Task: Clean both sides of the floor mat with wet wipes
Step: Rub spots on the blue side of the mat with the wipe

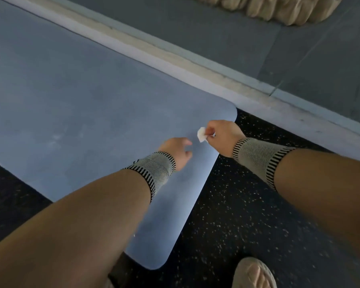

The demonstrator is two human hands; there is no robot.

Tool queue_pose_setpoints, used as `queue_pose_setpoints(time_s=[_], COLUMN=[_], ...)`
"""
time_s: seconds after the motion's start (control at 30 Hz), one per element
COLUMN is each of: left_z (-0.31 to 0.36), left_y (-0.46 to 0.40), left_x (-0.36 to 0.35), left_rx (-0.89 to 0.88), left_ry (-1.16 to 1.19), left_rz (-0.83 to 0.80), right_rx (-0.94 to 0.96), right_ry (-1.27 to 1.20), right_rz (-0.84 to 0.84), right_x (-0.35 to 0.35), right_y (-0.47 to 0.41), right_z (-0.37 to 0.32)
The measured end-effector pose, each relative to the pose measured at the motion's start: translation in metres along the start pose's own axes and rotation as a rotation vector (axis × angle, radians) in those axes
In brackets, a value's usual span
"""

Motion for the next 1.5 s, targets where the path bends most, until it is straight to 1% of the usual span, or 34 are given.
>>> queue_pose_setpoints(time_s=[0.13,0.2,0.23,0.3,0.4,0.43,0.47,0.57,0.6,0.63,0.73,0.77,0.8,0.83,0.93,0.97,1.0,1.03,1.1,1.13,1.17,1.23,1.3,1.33,1.37,1.4,1.43,1.5], left_z=[-0.038,-0.049,-0.051,-0.052,-0.046,-0.044,-0.042,-0.042,-0.043,-0.042,-0.036,-0.034,-0.032,-0.03,-0.021,-0.02,-0.02,-0.021,-0.022,-0.021,-0.019,-0.016,-0.013,-0.014,-0.015,-0.016,-0.016,-0.018], left_y=[-0.052,-0.067,-0.071,-0.074,-0.081,-0.085,-0.089,-0.096,-0.096,-0.096,-0.1,-0.103,-0.105,-0.106,-0.107,-0.107,-0.108,-0.109,-0.112,-0.114,-0.116,-0.121,-0.123,-0.124,-0.124,-0.124,-0.124,-0.124], left_x=[-0.028,-0.038,-0.043,-0.053,-0.067,-0.071,-0.075,-0.081,-0.082,-0.082,-0.074,-0.071,-0.069,-0.067,-0.068,-0.069,-0.069,-0.067,-0.062,-0.06,-0.059,-0.056,-0.055,-0.056,-0.056,-0.056,-0.056,-0.055], left_rx=[-0.073,-0.092,-0.104,-0.133,-0.141,-0.137,-0.129,-0.081,-0.077,-0.08,-0.12,-0.123,-0.114,-0.101,-0.096,-0.092,-0.08,-0.066,-0.036,-0.015,0.009,0.035,0.031,0.029,0.027,0.024,0.023,0.016], left_ry=[-0.239,-0.32,-0.339,-0.342,-0.384,-0.405,-0.412,-0.346,-0.336,-0.346,-0.429,-0.439,-0.435,-0.431,-0.495,-0.493,-0.474,-0.458,-0.47,-0.487,-0.505,-0.538,-0.546,-0.54,-0.535,-0.532,-0.528,-0.523], left_rz=[0.013,0.017,0.015,0.0,-0.057,-0.082,-0.096,-0.047,-0.028,-0.019,-0.038,-0.047,-0.047,-0.036,0.034,0.031,0.015,-0.009,-0.064,-0.089,-0.11,-0.124,-0.123,-0.122,-0.119,-0.116,-0.115,-0.113], right_rx=[0.16,0.208,0.215,0.261,0.417,0.412,0.352,0.012,-0.043,-0.026,0.314,0.369,0.347,0.262,-0.15,-0.21,-0.181,-0.073,0.199,0.251,0.196,-0.112,-0.372,-0.439,-0.451,-0.421,-0.352,-0.136], right_ry=[0.21,0.26,0.259,0.265,0.34,0.334,0.316,0.234,0.228,0.217,0.177,0.169,0.172,0.187,0.149,0.124,0.122,0.145,0.202,0.209,0.185,0.129,0.093,0.09,0.111,0.138,0.159,0.18], right_rz=[0.008,0.014,0.005,-0.066,-0.142,-0.118,-0.082,0.089,0.128,0.127,-0.029,-0.048,-0.025,0.019,0.182,0.216,0.228,0.205,0.093,0.086,0.131,0.258,0.242,0.194,0.169,0.175,0.196,0.2], right_x=[-0.054,-0.077,-0.088,-0.112,-0.134,-0.13,-0.123,-0.091,-0.087,-0.089,-0.115,-0.119,-0.117,-0.111,-0.091,-0.09,-0.092,-0.099,-0.115,-0.115,-0.107,-0.083,-0.064,-0.058,-0.054,-0.054,-0.057,-0.072], right_y=[-0.043,-0.047,-0.045,-0.029,-0.006,-0.009,-0.019,-0.054,-0.057,-0.058,-0.038,-0.036,-0.043,-0.055,-0.086,-0.088,-0.088,-0.087,-0.076,-0.076,-0.083,-0.103,-0.123,-0.13,-0.135,-0.137,-0.138,-0.135], right_z=[0.018,0.023,0.023,0.018,0.01,0.019,0.032,0.082,0.088,0.087,0.054,0.052,0.058,0.068,0.112,0.114,0.106,0.092,0.068,0.068,0.077,0.111,0.142,0.148,0.147,0.138,0.127,0.107])
Point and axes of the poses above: each hand's wrist, its own y-axis away from the middle knuckle, its own x-axis out of the back of the hand, z = x × y, the point moved 4 cm from there along -y, towards the middle knuckle, and after that the axes turned 10 degrees about y, right-handed, at the moved point
